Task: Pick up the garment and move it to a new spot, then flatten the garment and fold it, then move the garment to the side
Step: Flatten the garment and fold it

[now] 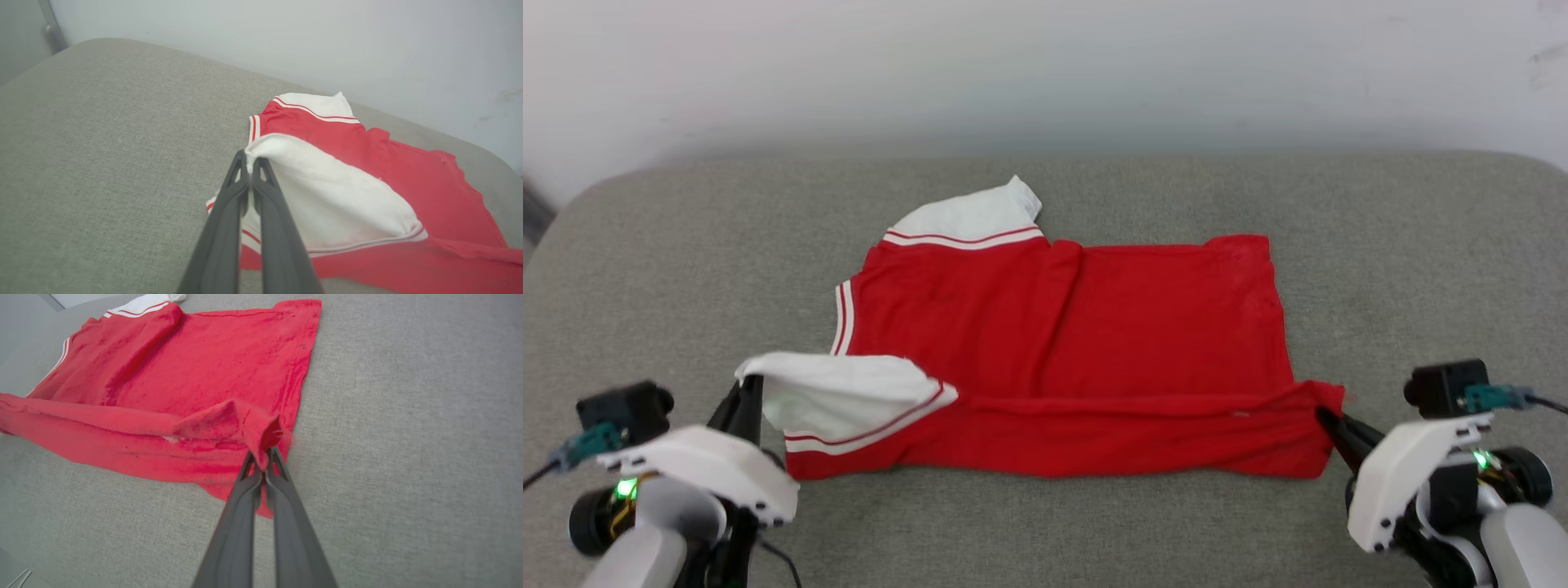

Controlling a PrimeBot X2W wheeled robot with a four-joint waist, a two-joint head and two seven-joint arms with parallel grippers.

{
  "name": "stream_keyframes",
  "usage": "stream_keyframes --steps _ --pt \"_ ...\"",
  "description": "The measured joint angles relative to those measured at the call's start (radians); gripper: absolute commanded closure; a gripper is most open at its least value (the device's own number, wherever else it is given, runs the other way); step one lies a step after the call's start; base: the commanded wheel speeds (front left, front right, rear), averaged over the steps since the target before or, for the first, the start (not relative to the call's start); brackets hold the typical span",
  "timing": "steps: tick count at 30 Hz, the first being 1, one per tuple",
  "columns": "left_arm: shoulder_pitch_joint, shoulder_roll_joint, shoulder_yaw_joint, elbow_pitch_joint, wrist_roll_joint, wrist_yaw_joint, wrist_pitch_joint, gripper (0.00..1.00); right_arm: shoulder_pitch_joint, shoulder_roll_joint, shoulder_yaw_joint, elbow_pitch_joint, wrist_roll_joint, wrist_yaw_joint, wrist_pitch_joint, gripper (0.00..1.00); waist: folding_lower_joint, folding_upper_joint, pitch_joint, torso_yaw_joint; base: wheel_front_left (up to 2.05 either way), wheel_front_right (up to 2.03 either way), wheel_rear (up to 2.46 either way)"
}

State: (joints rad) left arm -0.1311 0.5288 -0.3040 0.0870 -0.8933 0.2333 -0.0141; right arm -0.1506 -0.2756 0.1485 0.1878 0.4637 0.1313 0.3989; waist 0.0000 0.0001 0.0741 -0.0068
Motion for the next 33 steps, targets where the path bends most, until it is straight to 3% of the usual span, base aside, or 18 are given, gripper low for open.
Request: stream_keyframes --steps 13,14,15,16,17,18,25,33 --pt "-0.264 -0.063 -0.085 0.301 -0.002 -0.111 0.105 1.00 -0.258 -0.015 0.152 0.268 0.014 0.000 -0.056 0.97 0.0002 0.0000 0.139 -0.015 0.00 0.00 0.00" --pt "-0.273 -0.070 -0.092 0.324 -0.005 -0.120 0.114 1.00 -0.268 -0.015 0.163 0.290 0.014 0.000 -0.062 0.79 0.0002 0.0000 0.145 -0.016 0.00 0.00 0.00" --pt "-0.281 -0.077 -0.099 0.346 -0.013 -0.130 0.127 1.00 -0.276 -0.014 0.172 0.310 0.017 0.000 -0.072 0.46 0.0002 0.0000 0.150 -0.016 0.00 0.00 0.00" --pt "-0.288 -0.085 -0.100 0.368 -0.022 -0.139 0.133 0.73 -0.283 -0.013 0.177 0.329 0.026 0.000 -0.079 0.00 0.0002 0.0000 0.153 -0.016 0.00 0.00 0.00" --pt "-0.296 -0.092 -0.103 0.387 -0.030 -0.150 0.141 0.06 -0.290 -0.013 0.188 0.344 0.028 0.000 -0.092 0.00 0.0002 0.0000 0.155 -0.016 0.00 0.00 0.00" --pt "-0.304 -0.097 -0.104 0.406 -0.034 -0.158 0.142 0.00 -0.296 -0.012 0.197 0.355 0.030 0.000 -0.105 0.00 0.0002 0.0000 0.155 -0.017 0.00 0.00 0.00" --pt "-0.332 -0.096 -0.081 0.486 -0.044 -0.194 0.097 0.00 -0.300 -0.019 0.248 0.357 0.056 0.000 -0.256 0.00 0.0002 0.0000 0.130 -0.025 0.00 0.00 0.00" --pt "-0.342 -0.006 -0.080 0.463 -0.042 -0.218 0.150 0.00 -0.246 -0.022 0.188 0.257 -0.020 0.000 -0.505 0.00 0.0001 0.0000 0.056 -0.042 0.00 0.00 0.00"
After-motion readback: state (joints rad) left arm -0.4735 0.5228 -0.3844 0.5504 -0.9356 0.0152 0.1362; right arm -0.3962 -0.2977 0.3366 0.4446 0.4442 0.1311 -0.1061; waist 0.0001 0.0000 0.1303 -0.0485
